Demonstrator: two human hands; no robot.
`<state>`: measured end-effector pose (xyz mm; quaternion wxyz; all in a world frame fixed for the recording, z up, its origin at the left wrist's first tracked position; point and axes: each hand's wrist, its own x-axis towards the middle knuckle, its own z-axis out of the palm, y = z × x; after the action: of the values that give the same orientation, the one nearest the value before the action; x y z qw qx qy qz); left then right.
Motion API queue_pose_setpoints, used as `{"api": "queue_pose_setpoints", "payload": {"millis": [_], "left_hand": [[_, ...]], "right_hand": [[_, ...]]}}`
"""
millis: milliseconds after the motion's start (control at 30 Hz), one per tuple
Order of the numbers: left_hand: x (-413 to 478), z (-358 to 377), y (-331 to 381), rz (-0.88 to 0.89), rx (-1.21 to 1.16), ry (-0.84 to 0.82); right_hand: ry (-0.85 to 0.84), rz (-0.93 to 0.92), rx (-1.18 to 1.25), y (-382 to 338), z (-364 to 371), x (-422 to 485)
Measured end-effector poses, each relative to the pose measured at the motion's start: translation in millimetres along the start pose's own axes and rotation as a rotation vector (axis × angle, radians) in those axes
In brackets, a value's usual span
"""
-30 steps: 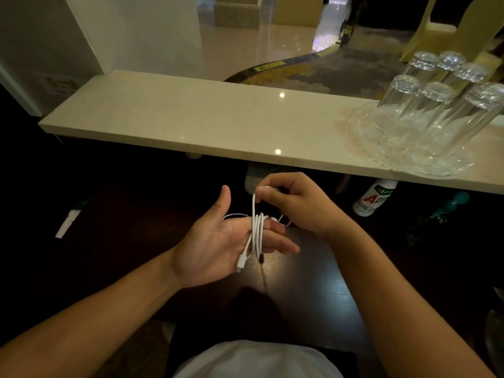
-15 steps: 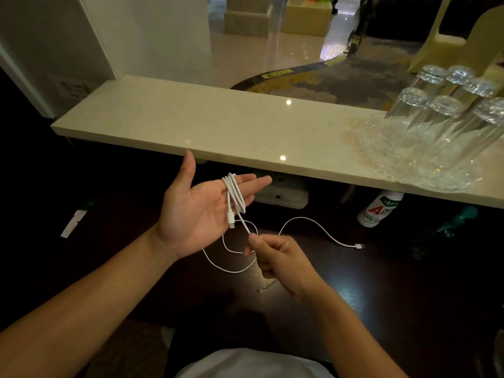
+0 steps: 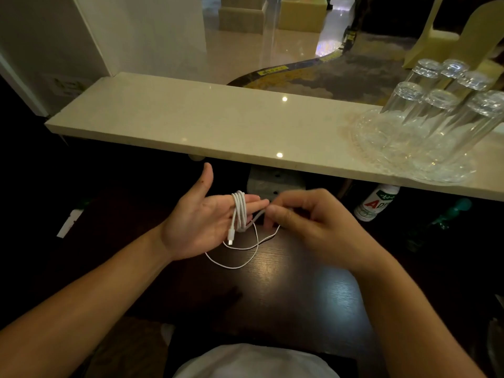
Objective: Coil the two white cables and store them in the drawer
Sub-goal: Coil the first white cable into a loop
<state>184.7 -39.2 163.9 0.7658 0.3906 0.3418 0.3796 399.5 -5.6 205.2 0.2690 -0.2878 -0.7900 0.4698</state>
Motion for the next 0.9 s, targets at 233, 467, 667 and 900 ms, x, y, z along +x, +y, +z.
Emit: {"api": "queue_pose_setpoints", "payload": {"millis": [233, 467, 667, 900], "left_hand": [[-1.7, 22.3, -5.4, -0.044, 0.021, -0.17], [-9.3, 25.2, -1.6, -0.012, -0.143, -0.27], [-9.6, 21.1, 5.5, 0.049, -0.213, -0.246], [-9.0, 14.2, 14.1, 0.143, -0.271, -0.11]], "right_hand": [[0.06, 0.024, 0.042, 7.2, -6.1, 42.5], [-0.013, 0.188, 0.468, 54.8, 18.5, 45.1], [-0.009, 0.395, 0.728, 79.5, 61.1, 26.8], [-0.009, 0.44, 0.997, 72.6, 85.8, 2.8]]}}
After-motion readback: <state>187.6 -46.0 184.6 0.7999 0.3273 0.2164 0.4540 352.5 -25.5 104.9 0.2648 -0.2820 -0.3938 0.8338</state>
